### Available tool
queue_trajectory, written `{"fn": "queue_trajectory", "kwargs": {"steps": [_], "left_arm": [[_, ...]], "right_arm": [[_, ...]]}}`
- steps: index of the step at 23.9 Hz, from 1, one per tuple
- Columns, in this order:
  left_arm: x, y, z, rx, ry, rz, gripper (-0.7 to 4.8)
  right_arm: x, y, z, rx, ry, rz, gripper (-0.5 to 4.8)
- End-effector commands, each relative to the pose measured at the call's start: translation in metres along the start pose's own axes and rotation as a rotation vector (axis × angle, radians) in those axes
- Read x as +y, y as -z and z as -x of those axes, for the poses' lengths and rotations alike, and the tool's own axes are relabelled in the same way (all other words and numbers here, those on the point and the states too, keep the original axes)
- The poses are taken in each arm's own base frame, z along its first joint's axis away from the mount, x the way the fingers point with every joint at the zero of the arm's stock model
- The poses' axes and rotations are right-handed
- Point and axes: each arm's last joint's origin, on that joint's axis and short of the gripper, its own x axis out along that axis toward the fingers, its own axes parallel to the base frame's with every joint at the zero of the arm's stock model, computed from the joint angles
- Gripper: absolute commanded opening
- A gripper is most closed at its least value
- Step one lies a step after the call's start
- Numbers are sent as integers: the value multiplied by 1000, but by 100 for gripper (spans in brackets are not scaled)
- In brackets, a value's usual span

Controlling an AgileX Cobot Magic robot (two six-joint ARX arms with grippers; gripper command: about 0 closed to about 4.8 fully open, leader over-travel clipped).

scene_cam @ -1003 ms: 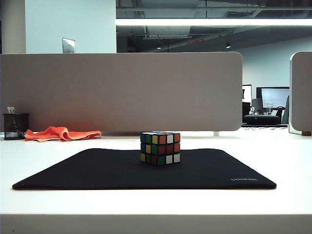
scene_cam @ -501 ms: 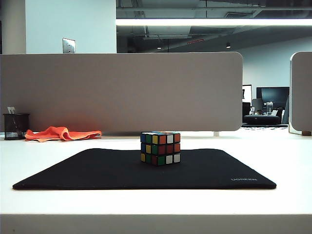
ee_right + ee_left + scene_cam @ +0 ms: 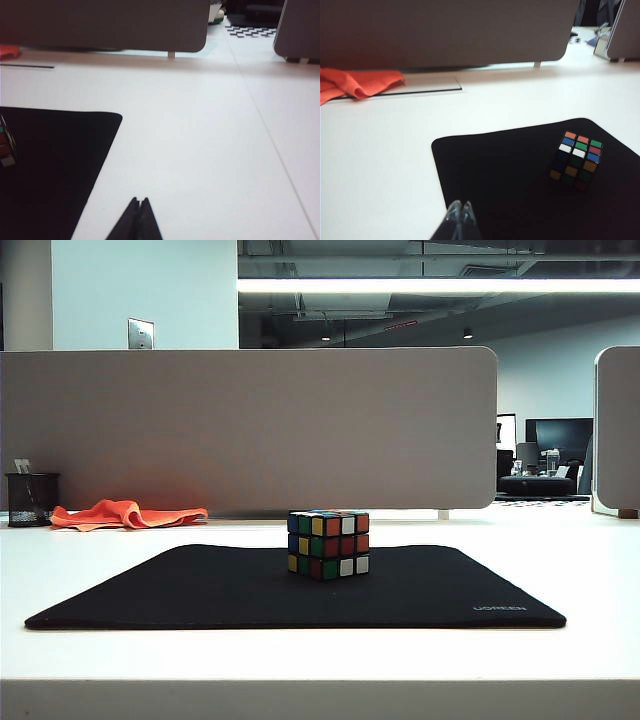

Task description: Pick up the cube on the right side of the mouse pad, then place it in the center of the mouse pad.

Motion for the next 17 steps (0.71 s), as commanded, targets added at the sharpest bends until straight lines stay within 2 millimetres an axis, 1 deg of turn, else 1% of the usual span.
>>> {"fn": "queue_trajectory", "kwargs": {"steps": [1, 4, 5, 9, 11, 17], "left_arm": [[0, 5, -1, -21, -1, -3, -6], [1, 13, -2, -23, -1, -3, -6], [1, 19, -2, -17, -1, -2, -6], [2, 33, -3, -16, -1, 3, -6], [2, 33, -3, -11, -1, 2, -6], [2, 33, -3, -9, -2, -5, -6]], "right_arm": [[2, 6, -4, -15, -16, -8, -1], [3, 15, -7, 11, -18, 1, -1], [4, 21, -9, 23, -18, 6, -1], [5, 33, -13, 39, -18, 15, -1], [5, 37, -15, 45, -19, 41, -1], [5, 37, -15, 42, -19, 61, -1]]}}
